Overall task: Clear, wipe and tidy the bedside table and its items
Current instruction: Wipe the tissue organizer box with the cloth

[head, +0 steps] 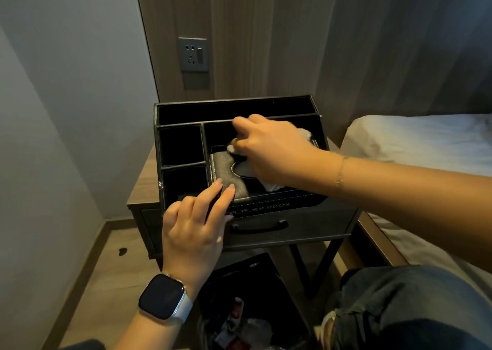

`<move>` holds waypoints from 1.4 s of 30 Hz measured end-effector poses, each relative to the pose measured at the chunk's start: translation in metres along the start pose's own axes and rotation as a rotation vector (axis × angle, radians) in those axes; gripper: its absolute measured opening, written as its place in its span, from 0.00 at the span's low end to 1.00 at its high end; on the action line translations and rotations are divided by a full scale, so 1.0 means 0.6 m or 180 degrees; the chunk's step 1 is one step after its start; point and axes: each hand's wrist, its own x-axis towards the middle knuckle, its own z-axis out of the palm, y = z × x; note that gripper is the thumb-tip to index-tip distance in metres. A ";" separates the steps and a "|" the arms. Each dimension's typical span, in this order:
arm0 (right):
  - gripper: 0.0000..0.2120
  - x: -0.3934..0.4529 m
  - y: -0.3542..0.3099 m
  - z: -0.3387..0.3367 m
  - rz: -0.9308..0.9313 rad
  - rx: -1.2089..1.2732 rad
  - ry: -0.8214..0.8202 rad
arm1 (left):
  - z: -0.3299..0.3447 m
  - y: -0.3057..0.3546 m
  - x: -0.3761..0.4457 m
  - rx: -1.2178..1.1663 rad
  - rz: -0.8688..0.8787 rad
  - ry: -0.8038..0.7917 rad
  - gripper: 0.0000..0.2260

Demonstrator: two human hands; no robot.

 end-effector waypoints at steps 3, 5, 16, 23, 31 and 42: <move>0.14 -0.042 0.048 0.000 0.0314 -0.0204 -0.0367 | 0.002 0.000 -0.002 0.0075 -0.0009 0.0017 0.24; 0.10 -0.061 0.075 -0.014 0.0473 -0.0193 -0.0339 | 0.003 0.003 -0.006 0.0060 -0.0033 0.0049 0.24; 0.06 -0.085 0.024 -0.032 0.1518 0.0150 -0.0726 | 0.001 0.014 -0.023 0.0263 -0.0081 -0.0006 0.39; 0.05 -0.168 -0.017 -0.038 0.1500 0.0571 -0.0773 | 0.005 0.017 -0.024 0.0189 -0.0115 0.0061 0.35; 0.06 -0.101 0.032 -0.049 0.1791 0.0576 -0.0129 | 0.005 0.013 -0.018 0.0052 -0.0157 0.0106 0.27; 0.08 -0.157 -0.043 -0.026 0.2035 0.0803 -0.0697 | -0.007 0.016 -0.004 -0.0110 -0.0335 -0.0040 0.29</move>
